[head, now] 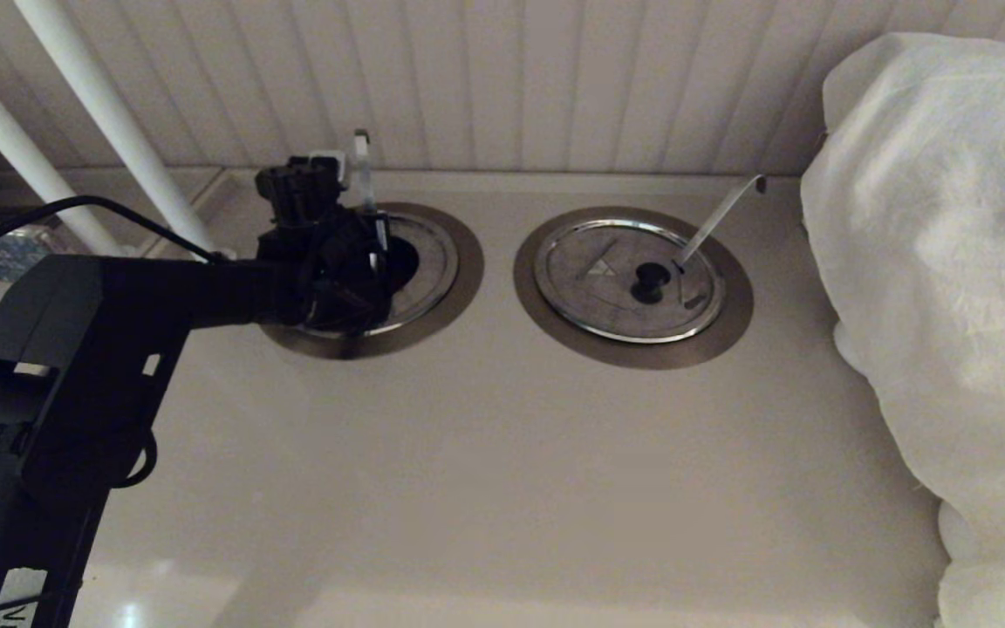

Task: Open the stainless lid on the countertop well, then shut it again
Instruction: Stir with a spoon

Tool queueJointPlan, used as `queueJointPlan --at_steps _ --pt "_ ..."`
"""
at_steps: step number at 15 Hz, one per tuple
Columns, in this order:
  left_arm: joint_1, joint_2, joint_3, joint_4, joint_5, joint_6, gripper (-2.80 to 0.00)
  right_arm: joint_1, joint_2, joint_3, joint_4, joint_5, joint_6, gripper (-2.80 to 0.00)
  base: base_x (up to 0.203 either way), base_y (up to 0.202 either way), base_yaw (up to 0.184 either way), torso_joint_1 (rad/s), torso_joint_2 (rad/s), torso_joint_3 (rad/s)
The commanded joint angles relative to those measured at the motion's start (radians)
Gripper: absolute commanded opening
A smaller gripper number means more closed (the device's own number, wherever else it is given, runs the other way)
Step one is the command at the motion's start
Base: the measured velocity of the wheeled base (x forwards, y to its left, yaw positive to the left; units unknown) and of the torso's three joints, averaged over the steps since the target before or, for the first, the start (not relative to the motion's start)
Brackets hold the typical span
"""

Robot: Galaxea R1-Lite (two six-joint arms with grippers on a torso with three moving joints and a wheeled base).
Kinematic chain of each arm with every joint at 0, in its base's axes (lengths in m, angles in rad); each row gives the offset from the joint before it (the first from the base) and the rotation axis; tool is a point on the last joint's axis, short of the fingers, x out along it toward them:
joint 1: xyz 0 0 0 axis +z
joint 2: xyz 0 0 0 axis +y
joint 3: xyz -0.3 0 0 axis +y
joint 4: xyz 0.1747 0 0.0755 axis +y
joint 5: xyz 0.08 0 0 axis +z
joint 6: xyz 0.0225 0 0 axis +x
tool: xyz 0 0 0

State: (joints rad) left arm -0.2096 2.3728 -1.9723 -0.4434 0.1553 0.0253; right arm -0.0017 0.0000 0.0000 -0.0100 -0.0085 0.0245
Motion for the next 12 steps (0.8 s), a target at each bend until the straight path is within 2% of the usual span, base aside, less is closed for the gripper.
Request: queueJointPlan --at_steps 1,9,12 --pt "-0.001 0.0 0.0 -0.003 0.003 -0.001 -2.8 0.0 -0.002 0.002 -0.001 -0.001 0.0 0.0 0.0 0.0 0.0 0.0 0.0 0.0" --pt "-0.001 -0.029 0.002 -0.021 0.013 -0.011 -2.8 0.0 -0.002 0.002 -0.001 0.0 0.0 0.0 0.0 0.0 0.0 0.0 0.0 0.0" --pt "-0.006 -0.093 0.027 -0.038 0.07 -0.038 -2.8 0.0 -0.002 0.002 -0.001 -0.001 0.0 0.0 0.0 0.0 0.0 0.0 0.0 0.0"
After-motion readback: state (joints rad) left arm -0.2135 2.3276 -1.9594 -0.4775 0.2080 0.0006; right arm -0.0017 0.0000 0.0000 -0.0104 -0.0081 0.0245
